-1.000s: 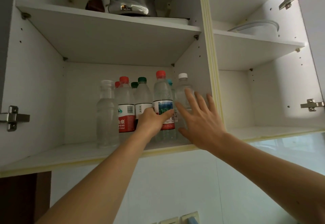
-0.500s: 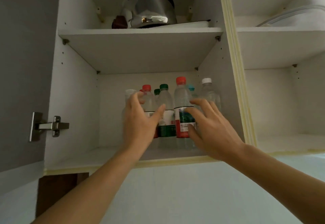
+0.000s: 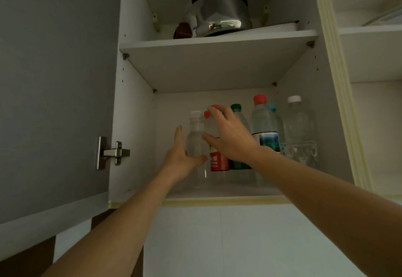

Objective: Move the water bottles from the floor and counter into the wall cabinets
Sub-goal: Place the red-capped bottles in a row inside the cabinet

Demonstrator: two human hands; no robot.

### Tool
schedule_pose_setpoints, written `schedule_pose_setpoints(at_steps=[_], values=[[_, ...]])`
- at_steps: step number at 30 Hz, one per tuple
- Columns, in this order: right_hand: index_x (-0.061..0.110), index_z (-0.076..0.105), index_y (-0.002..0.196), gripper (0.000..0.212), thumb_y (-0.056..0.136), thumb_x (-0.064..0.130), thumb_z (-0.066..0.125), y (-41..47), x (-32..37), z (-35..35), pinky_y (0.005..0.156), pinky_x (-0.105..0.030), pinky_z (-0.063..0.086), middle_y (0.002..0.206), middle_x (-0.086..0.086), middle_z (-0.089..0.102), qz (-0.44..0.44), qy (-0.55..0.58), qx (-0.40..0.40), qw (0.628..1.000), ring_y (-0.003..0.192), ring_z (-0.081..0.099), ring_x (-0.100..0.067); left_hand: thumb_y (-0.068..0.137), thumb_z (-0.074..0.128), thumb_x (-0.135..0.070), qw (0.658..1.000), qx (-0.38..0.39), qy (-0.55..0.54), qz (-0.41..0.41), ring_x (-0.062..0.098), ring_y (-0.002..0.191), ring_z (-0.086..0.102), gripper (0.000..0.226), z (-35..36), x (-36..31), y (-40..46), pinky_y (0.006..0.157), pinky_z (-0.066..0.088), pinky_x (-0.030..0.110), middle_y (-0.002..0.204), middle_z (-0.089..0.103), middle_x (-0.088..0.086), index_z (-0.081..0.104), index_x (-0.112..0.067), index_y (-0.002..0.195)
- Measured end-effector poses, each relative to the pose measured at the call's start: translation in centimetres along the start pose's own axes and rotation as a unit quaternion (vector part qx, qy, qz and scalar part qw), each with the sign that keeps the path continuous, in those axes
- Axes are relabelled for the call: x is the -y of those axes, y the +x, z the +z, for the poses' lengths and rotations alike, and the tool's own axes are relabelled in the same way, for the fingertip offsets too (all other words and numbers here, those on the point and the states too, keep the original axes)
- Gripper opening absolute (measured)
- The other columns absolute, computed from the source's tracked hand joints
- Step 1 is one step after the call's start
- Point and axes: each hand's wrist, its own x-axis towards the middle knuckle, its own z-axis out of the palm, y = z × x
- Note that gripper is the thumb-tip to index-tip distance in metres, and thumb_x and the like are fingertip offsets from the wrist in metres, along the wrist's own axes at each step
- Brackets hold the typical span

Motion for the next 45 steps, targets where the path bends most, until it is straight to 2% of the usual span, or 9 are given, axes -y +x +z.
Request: schedule_pose_setpoints(at_steps=[3, 8, 12, 16, 23, 28, 37, 42, 45], values=[[0.023, 0.018, 0.157, 0.070, 0.100, 0.035, 0.057, 2.5, 0.4, 0.7, 0.105, -0.040, 0.043, 0.157, -0.012, 0.025, 0.100, 0.097, -0.008, 0.990, 0.136, 0.042, -0.032, 0.082, 0.083, -0.026, 1.000, 0.005, -0.013, 0.021, 0.026, 0.134, 0.048, 0.110, -0.7, 0.6, 0.3, 0.105, 0.047, 0.041, 0.157, 0.040, 0.004, 0.005, -0.038, 0.159], [0.020, 0.016, 0.159, 0.072, 0.101, 0.032, 0.057, 3.7, 0.8, 2.1, 0.105, -0.038, 0.039, 0.156, -0.014, 0.032, 0.172, 0.175, -0.008, 0.969, 0.136, 0.042, -0.031, 0.086, 0.079, -0.022, 0.999, -0.022, 0.010, 0.031, 0.008, 0.092, 0.060, 0.080, -3.6, 3.1, 0.6, 0.077, 0.054, 0.031, 0.116, 0.062, -0.009, 0.033, -0.037, 0.149], [0.018, 0.016, 0.158, 0.085, 0.093, 0.027, 0.070, 3.7, 0.7, 2.2, 0.101, -0.042, 0.048, 0.147, -0.014, 0.045, 0.211, 0.197, -0.015, 0.957, 0.127, 0.050, -0.031, 0.085, 0.079, -0.017, 0.998, -0.055, 0.021, 0.009, 0.032, 0.112, 0.063, 0.084, -5.3, 4.7, 1.0, 0.091, 0.056, 0.049, 0.125, 0.061, 0.007, 0.031, -0.033, 0.153], [0.021, 0.019, 0.156, 0.091, 0.087, 0.027, 0.078, 3.1, 0.6, 2.2, 0.083, -0.039, 0.055, 0.136, -0.013, 0.053, 0.235, 0.192, 0.007, 0.953, 0.113, 0.060, -0.030, 0.085, 0.079, -0.021, 0.996, -0.076, 0.042, -0.006, 0.036, 0.116, 0.060, 0.089, -5.4, 5.5, 1.4, 0.097, 0.053, 0.049, 0.136, 0.055, 0.016, 0.027, -0.034, 0.156], [0.015, 0.061, 0.111, 0.036, 0.086, 0.035, 0.077, 0.8, 1.9, 5.9, 0.068, -0.026, 0.055, 0.103, -0.003, 0.070, 0.240, 0.130, 0.127, 0.954, 0.090, 0.067, -0.016, 0.085, 0.079, -0.027, 0.995, -0.083, 0.056, -0.015, 0.029, 0.107, 0.058, 0.091, -5.3, 5.5, 1.5, 0.086, 0.051, 0.038, 0.137, 0.051, 0.015, 0.023, -0.039, 0.155], [0.015, 0.060, 0.101, 0.028, 0.086, 0.032, 0.078, 0.9, 2.4, 5.8, 0.060, -0.022, 0.050, 0.096, -0.001, 0.067, 0.234, 0.130, 0.106, 0.958, 0.085, 0.065, -0.015, 0.086, 0.077, -0.029, 0.992, -0.091, 0.084, -0.020, 0.032, 0.101, 0.062, 0.086, -5.1, 5.3, 1.4, 0.083, 0.055, 0.040, 0.131, 0.053, 0.016, 0.024, -0.041, 0.152], [0.014, 0.057, 0.122, 0.037, 0.091, 0.027, 0.073, 1.8, 2.6, 6.6, 0.099, -0.049, 0.054, 0.116, -0.008, 0.069, 0.314, 0.358, 0.193, 0.858, 0.110, 0.067, -0.026, 0.089, 0.075, -0.025, 0.984, -0.103, 0.135, -0.055, 0.033, 0.103, 0.062, 0.082, -4.5, 4.9, 2.6, 0.076, 0.051, 0.038, 0.132, 0.053, 0.018, 0.024, -0.032, 0.153], [0.017, 0.056, 0.107, 0.027, 0.090, 0.025, 0.074, 3.7, 3.0, 6.4, 0.091, -0.048, 0.058, 0.109, -0.008, 0.068, 0.310, 0.321, 0.268, 0.854, 0.101, 0.069, -0.026, 0.089, 0.075, -0.019, 0.977, -0.090, 0.183, -0.059, 0.026, 0.095, 0.059, 0.071, -4.5, 4.9, 4.1, 0.062, 0.043, 0.032, 0.122, 0.058, 0.013, 0.032, -0.020, 0.146], [0.011, 0.055, 0.122, 0.042, 0.088, 0.023, 0.077, 4.3, 3.3, 7.4, 0.090, -0.050, 0.059, 0.117, -0.012, 0.067, 0.306, 0.298, 0.265, 0.865, 0.108, 0.068, -0.030, 0.088, 0.075, -0.018, 0.970, -0.095, 0.215, -0.062, 0.024, 0.096, 0.058, 0.068, -4.7, 5.2, 4.7, 0.065, 0.045, 0.032, 0.123, 0.057, 0.012, 0.035, -0.019, 0.143]])
